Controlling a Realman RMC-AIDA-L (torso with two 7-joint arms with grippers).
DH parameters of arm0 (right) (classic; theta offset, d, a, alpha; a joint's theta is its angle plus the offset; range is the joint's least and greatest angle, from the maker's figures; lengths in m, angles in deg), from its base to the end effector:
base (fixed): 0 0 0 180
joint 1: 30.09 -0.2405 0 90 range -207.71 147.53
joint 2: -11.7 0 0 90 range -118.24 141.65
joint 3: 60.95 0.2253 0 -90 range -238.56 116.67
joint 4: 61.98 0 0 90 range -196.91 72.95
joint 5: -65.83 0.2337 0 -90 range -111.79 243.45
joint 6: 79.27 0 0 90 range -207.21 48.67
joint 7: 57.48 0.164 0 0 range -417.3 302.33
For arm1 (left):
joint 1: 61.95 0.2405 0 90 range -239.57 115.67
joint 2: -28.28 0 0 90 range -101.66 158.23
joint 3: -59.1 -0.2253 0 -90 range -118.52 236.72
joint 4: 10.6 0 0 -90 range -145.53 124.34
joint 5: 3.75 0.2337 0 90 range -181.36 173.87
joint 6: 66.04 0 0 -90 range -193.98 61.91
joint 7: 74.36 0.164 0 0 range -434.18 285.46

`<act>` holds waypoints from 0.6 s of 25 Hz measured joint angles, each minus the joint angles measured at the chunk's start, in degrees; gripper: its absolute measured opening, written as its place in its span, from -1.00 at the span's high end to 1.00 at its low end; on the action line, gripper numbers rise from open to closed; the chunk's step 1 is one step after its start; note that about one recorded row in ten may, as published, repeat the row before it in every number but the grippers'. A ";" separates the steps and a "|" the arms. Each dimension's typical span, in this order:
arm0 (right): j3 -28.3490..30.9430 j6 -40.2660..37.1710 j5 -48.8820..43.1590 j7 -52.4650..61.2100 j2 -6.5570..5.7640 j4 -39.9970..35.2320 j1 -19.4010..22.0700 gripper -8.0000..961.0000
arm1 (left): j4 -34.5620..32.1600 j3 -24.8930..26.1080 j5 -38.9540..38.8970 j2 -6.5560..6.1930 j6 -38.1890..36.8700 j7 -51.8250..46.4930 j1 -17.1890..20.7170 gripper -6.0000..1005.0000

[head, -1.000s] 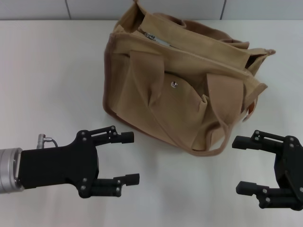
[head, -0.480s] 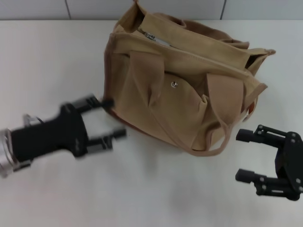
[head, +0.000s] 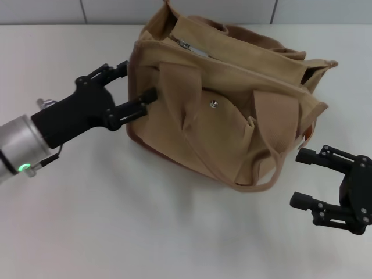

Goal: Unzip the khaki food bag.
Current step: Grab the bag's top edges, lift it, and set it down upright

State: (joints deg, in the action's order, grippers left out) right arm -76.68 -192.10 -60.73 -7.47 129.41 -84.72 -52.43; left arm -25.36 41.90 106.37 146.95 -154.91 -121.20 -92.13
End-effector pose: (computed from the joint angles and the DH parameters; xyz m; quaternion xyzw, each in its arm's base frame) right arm 0.2775 0.2353 0.0027 -0.9054 0.1217 0.3909 0.1122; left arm -0.2642 0.3258 -0.0195 -0.8720 -0.1556 -0.3737 0.2751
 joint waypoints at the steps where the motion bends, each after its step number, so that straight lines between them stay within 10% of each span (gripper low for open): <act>1: 0.00 0.13 0.00 0.00 0.05 0.00 0.00 -0.59 | 0.87 0.00 0.00 0.03 0.88 1.13 -0.58 -0.45; 8: -0.01 0.61 0.00 0.00 0.16 -0.02 0.02 -0.58 | 3.13 -1.27 0.22 0.08 2.55 5.14 -1.93 -0.43; 15: 0.00 1.88 0.00 0.04 0.40 0.01 -0.34 -0.58 | 3.80 -1.09 0.04 0.07 2.66 7.06 -1.91 0.11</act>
State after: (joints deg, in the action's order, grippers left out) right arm -76.68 -190.23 -60.72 -7.43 129.81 -84.71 -52.77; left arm -21.56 40.81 106.40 147.02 -152.25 -114.14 -94.04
